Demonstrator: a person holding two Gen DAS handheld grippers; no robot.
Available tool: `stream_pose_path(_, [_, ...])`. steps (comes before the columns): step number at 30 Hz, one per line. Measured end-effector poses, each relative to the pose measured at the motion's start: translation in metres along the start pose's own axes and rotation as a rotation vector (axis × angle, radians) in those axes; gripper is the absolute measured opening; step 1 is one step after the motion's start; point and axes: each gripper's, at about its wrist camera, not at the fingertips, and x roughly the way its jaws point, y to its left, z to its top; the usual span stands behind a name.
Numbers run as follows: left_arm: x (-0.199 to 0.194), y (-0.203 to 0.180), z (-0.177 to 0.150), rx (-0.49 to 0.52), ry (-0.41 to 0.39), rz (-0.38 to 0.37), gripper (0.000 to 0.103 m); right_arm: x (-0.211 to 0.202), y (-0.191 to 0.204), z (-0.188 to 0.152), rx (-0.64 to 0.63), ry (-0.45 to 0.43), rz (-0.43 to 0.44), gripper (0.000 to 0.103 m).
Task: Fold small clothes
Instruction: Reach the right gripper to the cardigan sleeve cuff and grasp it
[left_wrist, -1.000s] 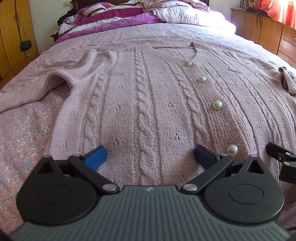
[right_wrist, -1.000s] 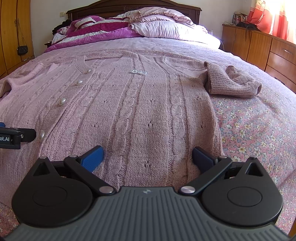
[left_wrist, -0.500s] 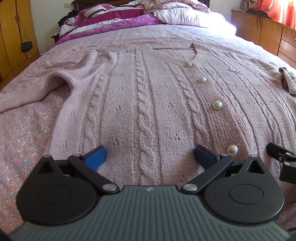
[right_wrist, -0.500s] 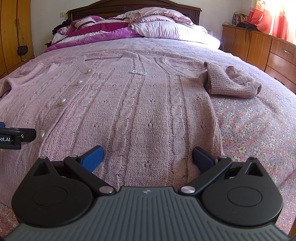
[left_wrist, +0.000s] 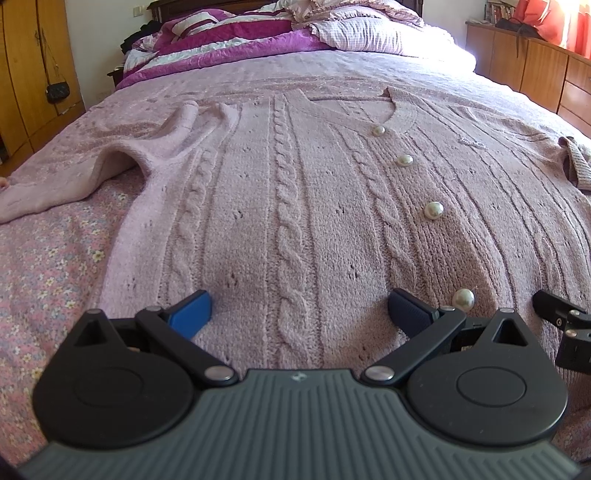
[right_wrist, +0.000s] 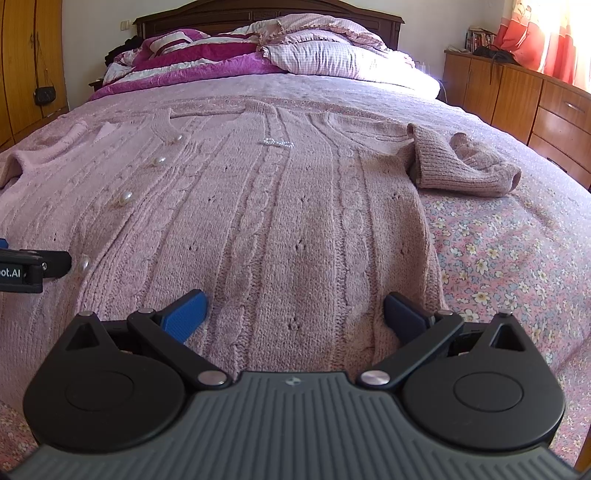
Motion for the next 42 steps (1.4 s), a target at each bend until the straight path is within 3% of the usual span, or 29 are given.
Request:
stream_pose_path(14, [0.007, 0.005, 0.024, -0.016, 0.142, -0.024, 0.103, -0.003, 0.001, 0.007, -0.005, 0.039, 0.025, 0.103])
stream_pose_path(22, [-0.004, 0.006, 0.038, -0.014, 0.106, -0.021, 0.103, -0.010, -0.019, 0.020, 0.030, 0.058, 0.100, 0.103])
stream_pose_path(26, [-0.006, 0.008, 0.048, -0.039, 0.067, -0.047, 0.103, -0.016, -0.039, 0.036, 0.073, -0.024, 0.072, 0.103])
stream_pose_path(33, [0.009, 0.006, 0.050, -0.030, 0.087, -0.022, 0.103, 0.001, -0.084, 0.067, 0.108, -0.089, 0.001, 0.103])
stream_pose_path(36, [0.019, 0.008, 0.044, -0.043, 0.120, -0.011, 0.103, 0.014, -0.101, 0.078, 0.119, -0.098, -0.025, 0.103])
stream_pose_path(39, [0.021, 0.007, 0.039, -0.037, 0.103, -0.005, 0.103, 0.032, -0.121, 0.089, 0.181, -0.095, -0.039, 0.102])
stream_pose_path(42, [0.022, 0.005, 0.036, -0.026, 0.088, 0.004, 0.103, 0.047, -0.133, 0.096, 0.228, -0.099, -0.054, 0.095])
